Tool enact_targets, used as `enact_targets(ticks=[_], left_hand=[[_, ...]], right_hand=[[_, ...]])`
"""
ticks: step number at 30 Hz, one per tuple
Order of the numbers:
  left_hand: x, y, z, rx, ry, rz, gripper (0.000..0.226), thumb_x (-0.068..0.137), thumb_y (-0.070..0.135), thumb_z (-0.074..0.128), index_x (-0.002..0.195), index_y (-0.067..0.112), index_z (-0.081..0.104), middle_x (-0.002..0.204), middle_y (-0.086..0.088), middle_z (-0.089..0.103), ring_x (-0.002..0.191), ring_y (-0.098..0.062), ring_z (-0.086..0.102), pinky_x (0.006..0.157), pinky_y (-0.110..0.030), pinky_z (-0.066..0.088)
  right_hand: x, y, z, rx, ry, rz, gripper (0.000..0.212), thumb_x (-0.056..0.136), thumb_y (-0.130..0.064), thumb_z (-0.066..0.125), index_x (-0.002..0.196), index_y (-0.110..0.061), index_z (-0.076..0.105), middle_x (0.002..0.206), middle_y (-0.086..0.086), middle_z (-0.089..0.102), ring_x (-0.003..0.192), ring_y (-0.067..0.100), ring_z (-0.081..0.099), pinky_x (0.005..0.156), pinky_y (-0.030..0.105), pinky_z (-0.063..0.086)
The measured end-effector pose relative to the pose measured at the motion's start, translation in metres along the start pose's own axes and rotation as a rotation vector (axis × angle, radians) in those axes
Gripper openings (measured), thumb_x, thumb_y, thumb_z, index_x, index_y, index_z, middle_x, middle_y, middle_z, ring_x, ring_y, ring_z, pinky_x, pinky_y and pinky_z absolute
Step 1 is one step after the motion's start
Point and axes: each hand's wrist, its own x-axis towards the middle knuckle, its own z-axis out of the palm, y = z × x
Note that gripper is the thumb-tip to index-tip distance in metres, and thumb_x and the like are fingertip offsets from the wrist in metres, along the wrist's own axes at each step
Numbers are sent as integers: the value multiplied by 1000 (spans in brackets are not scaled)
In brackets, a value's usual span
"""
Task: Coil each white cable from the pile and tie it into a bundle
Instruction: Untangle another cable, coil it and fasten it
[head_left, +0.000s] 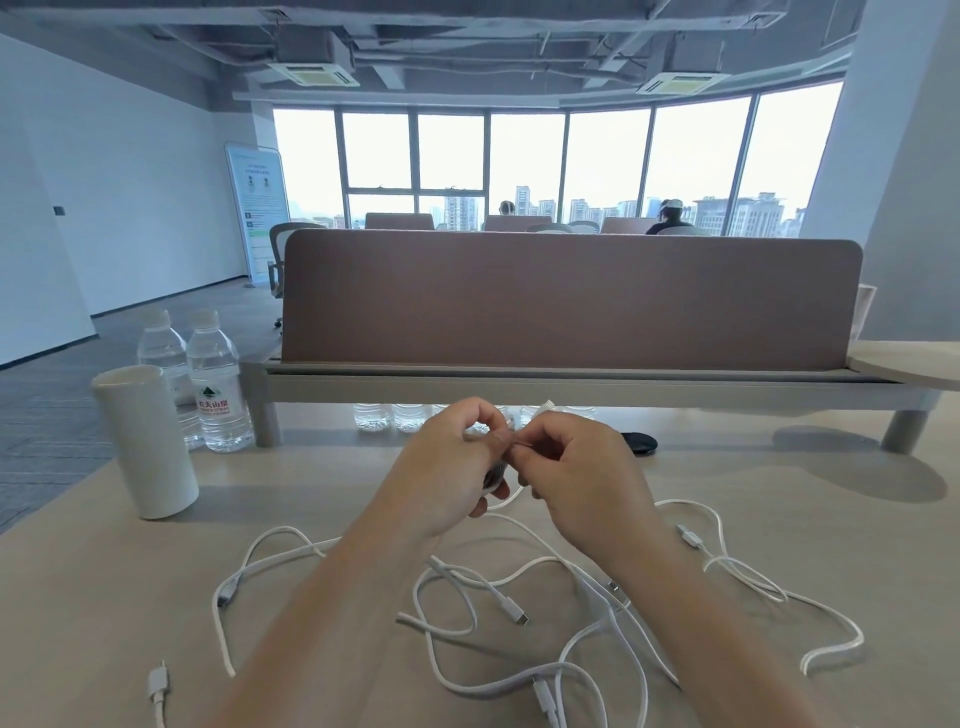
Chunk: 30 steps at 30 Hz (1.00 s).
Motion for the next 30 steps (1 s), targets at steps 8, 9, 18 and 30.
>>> enact_targets(ticks=[8, 9, 18, 30], left_hand=[[0, -1, -3, 9, 10, 24, 12, 101, 16, 53, 90, 11, 58, 62, -7, 59, 51, -13, 49, 51, -28, 37], [0, 0, -3, 10, 6, 29, 12, 100, 16, 53, 90, 11, 58, 63, -7, 59, 50, -12, 49, 51, -28, 37], [2, -2, -3, 69, 12, 109, 15, 101, 20, 54, 86, 16, 57, 59, -4, 59, 52, -12, 53, 56, -29, 39], [5, -6, 1, 329, 113, 200, 23, 107, 28, 42, 116, 19, 60, 80, 7, 61, 73, -11, 56, 58, -19, 35]], right_hand=[[0, -10, -6, 331, -156, 129, 24, 97, -5, 51, 79, -4, 68, 66, 7, 72, 55, 16, 61, 52, 24, 46], [0, -10, -6, 353, -152, 140, 24, 96, -5, 51, 80, -2, 68, 65, 7, 72, 54, 17, 60, 51, 22, 44], [0, -12, -5, 299, -96, 120, 22, 90, -4, 53, 72, -2, 65, 56, 5, 65, 48, 14, 49, 49, 18, 39], [-1, -11, -7, 338, -114, 158, 19, 86, -5, 53, 71, 0, 64, 56, 5, 62, 51, 17, 46, 56, 28, 39]])
